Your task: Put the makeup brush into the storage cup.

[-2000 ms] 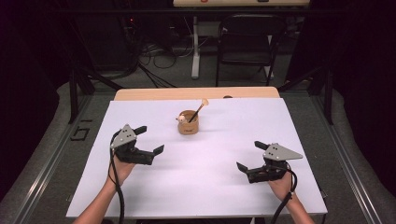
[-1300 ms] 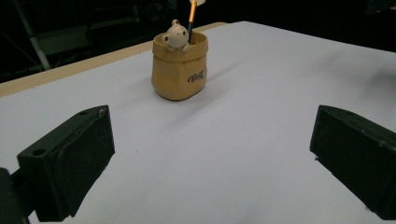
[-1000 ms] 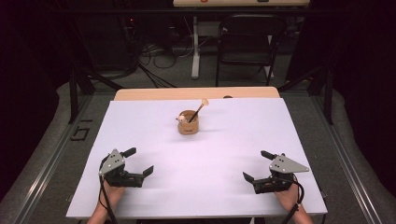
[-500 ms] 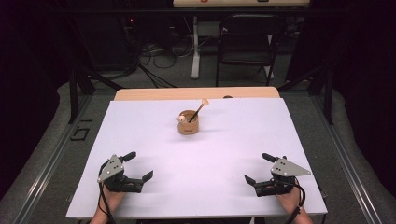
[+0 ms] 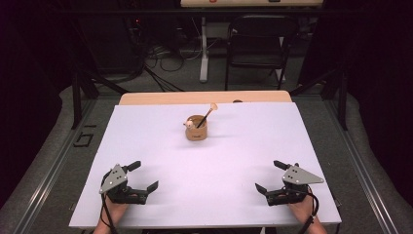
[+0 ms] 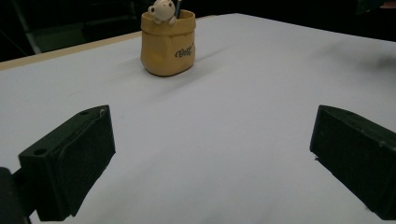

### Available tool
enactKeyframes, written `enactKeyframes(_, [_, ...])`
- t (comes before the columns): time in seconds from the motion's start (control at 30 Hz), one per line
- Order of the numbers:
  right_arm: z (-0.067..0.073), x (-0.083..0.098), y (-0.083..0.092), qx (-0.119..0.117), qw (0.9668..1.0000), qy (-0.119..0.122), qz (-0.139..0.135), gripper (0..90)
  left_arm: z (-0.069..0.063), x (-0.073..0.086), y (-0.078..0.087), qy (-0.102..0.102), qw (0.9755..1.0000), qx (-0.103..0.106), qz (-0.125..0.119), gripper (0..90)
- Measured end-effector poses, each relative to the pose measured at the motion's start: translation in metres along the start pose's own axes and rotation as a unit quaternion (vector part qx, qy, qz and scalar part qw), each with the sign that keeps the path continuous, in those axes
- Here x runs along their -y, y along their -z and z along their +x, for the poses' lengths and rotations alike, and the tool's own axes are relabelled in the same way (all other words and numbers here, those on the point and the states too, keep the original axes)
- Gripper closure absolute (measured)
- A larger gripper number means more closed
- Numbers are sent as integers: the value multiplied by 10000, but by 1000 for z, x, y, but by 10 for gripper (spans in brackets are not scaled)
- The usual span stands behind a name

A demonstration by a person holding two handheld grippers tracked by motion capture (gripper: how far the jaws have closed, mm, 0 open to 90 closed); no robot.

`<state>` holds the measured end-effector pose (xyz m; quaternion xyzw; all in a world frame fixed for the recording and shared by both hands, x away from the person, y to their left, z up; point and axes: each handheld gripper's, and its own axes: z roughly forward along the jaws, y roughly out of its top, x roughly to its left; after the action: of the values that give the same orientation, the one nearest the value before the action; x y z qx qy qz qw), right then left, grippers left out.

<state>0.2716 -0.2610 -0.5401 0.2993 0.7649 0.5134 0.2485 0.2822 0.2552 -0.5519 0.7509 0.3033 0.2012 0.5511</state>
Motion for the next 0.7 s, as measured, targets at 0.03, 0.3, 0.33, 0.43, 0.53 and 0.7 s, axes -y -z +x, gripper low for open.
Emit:
enactKeyframes(0.03, [0, 0, 0, 6, 10000, -15, -23, 0, 0, 0, 0, 38, 10000, -14, 17, 1])
enactKeyframes(0.3, [-1, 0, 0, -11, 10000, -3, 2, 0, 0, 0, -1, -2, 9999, -40, 134, 0])
enactKeyframes(0.33, [-1, 0, 0, -12, 10000, -7, -6, 0, 0, 1, -1, 12, 10000, 17, 96, 0])
enactKeyframes(0.43, [-1, 0, 1, -17, 10000, 2, -15, 0, 1, 1, -2, 26, 9999, 6, 115, 0])
enactKeyframes(0.53, [-3, 0, 1, -11, 10000, -29, -38, 0, 1, 0, -4, 18, 9997, -63, 215, 0])
enactKeyframes(0.7, [-4, -1, 1, 81, 9999, -78, -28, 0, 1, 1, -7, 58, 9998, 9, 187, 0])
